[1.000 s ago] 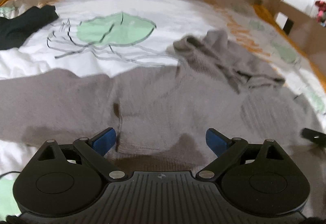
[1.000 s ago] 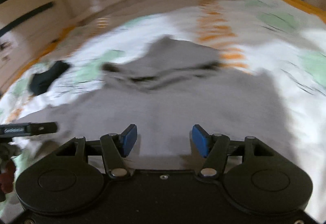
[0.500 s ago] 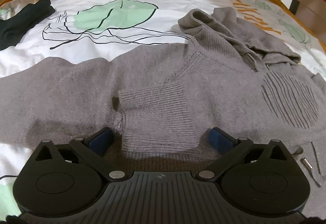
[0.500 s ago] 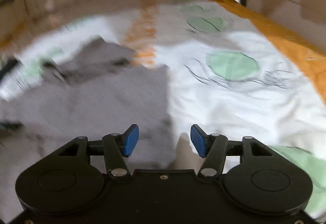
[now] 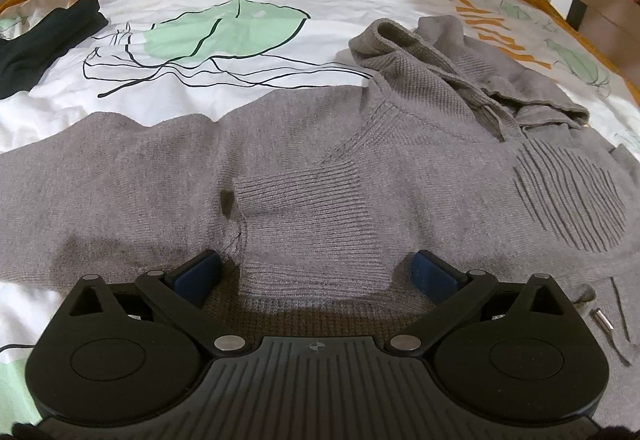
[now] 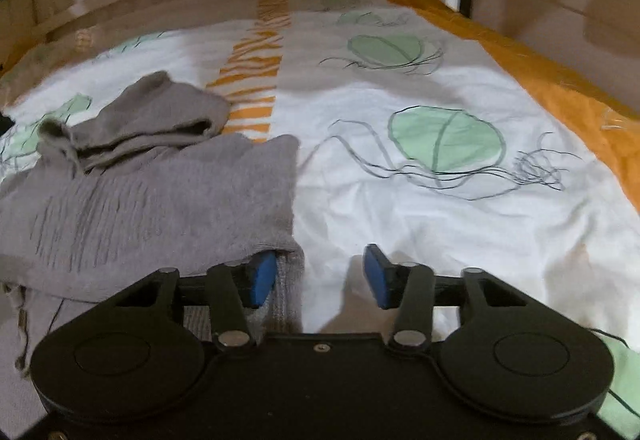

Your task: Fold large clothes

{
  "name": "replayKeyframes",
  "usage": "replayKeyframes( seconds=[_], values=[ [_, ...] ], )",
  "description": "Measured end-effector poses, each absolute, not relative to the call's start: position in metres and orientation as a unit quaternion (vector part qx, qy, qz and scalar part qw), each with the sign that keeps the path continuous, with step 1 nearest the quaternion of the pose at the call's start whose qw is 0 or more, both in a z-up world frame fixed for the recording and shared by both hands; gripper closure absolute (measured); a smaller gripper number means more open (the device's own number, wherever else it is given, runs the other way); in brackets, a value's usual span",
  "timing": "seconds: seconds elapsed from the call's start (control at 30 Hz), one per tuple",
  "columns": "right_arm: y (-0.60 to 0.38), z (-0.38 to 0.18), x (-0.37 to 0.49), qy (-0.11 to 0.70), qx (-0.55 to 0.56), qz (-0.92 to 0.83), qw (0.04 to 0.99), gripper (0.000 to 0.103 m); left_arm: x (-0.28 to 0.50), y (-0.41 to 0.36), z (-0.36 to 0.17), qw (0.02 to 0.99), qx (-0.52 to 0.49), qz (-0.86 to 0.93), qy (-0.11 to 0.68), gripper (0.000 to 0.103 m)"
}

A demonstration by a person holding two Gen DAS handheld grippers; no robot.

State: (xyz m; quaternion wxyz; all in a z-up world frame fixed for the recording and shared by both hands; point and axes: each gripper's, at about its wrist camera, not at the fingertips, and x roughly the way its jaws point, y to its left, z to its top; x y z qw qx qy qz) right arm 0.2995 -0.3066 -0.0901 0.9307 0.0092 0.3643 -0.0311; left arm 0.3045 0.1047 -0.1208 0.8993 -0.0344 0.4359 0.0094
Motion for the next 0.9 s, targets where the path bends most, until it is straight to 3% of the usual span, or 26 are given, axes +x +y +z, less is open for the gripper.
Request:
replayKeyframes(
  seconds=[0.13,0.2,0.23,0.3,0.43,0.63,0.9],
  values=[
    [-0.318,-0.092,0.290,0.382,0.030,-0.060,0.922,0.050,0.304,0.104,-0.121,0.900,-0.034,0.010,0.435,0.000],
    [-0.323,-0.091,0.288,0.389,0.022,-0.094,0.916,0.070,0.304,0.104,-0.121,0.900,-0.035,0.010,0.435,0.000],
    [-0.328,-0.089,0.287,0.389,0.038,-0.094,0.916,0.070,0.304,0.104,-0.121,0.900,-0.035,0.011,0.435,0.000],
    [-0.333,-0.078,0.281,0.362,0.072,-0.068,0.927,0.059,0.305,0.104,-0.121,0.900,-0.035,0.011,0.435,0.000],
    [-0.306,-0.062,0.287,0.322,0.030,-0.003,0.946,0.059,0.304,0.103,-0.121,0.900,-0.035,0.012,0.433,0.000],
    [-0.302,-0.097,0.299,0.391,0.028,-0.020,0.920,0.058,0.303,0.104,-0.121,0.902,-0.034,0.012,0.430,0.000],
    [-0.308,-0.080,0.286,0.372,0.058,-0.025,0.926,0.043,0.295,0.114,-0.114,0.912,-0.068,-0.015,0.405,0.001]
  ],
)
